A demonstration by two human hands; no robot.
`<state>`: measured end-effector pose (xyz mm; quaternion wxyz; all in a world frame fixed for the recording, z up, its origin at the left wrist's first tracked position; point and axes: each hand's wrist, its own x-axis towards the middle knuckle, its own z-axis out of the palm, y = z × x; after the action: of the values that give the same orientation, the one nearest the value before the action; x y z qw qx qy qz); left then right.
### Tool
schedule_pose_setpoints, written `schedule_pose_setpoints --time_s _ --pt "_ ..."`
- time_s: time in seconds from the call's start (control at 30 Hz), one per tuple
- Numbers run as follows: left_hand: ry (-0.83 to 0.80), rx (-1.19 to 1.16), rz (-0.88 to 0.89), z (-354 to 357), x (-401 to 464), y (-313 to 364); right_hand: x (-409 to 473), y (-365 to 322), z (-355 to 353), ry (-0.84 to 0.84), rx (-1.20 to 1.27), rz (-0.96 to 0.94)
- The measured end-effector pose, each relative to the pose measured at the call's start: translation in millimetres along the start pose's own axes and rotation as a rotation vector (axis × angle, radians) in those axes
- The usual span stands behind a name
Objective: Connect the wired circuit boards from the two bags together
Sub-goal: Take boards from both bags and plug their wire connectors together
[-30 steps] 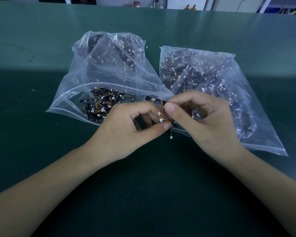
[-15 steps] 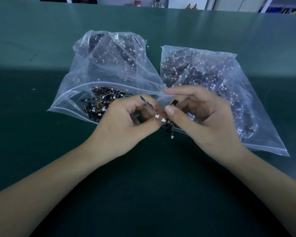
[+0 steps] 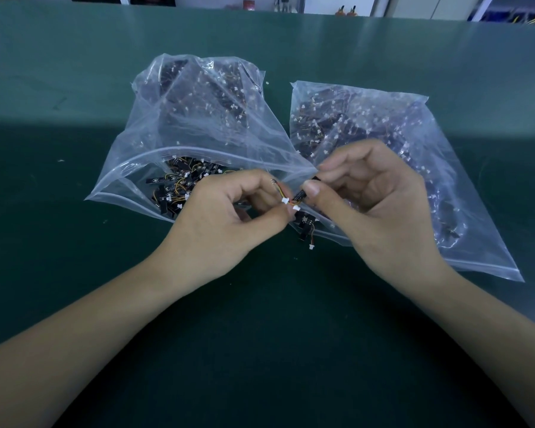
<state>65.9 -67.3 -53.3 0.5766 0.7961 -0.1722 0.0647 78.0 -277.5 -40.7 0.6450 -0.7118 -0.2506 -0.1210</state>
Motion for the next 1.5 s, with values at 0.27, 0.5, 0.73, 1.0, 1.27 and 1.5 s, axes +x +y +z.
schedule_pose_setpoints --time_s 0.27,0.5,0.73,1.0,1.27,1.5 --pt "0.000 0.004 -0.007 0.1 0.1 0.5 -1.4 -1.6 0.8 0.007 -0.031 -0.008" --pt "-0.006 -0.012 -0.009 -0.4 -0.2 1.4 -1.2 -2.9 0.5 0.019 -0.032 -0.009" --pt "-0.016 -0.008 0.005 -1.3 0.8 1.3 -2.3 -2.3 3.0 -0.004 -0.041 -0.016" --pt "-0.018 0.002 0.032 -0.3 0.7 1.0 -2.2 -1.9 1.8 -0.002 -0.054 -0.021" --pt "-0.016 0.009 0.031 -1.3 1.8 -1.0 -2.0 -0.2 1.1 -0.002 -0.064 -0.014" --pt "0.039 0.006 0.101 -1.0 1.1 -0.2 -1.2 0.6 -0.4 0.007 -0.036 0.032"
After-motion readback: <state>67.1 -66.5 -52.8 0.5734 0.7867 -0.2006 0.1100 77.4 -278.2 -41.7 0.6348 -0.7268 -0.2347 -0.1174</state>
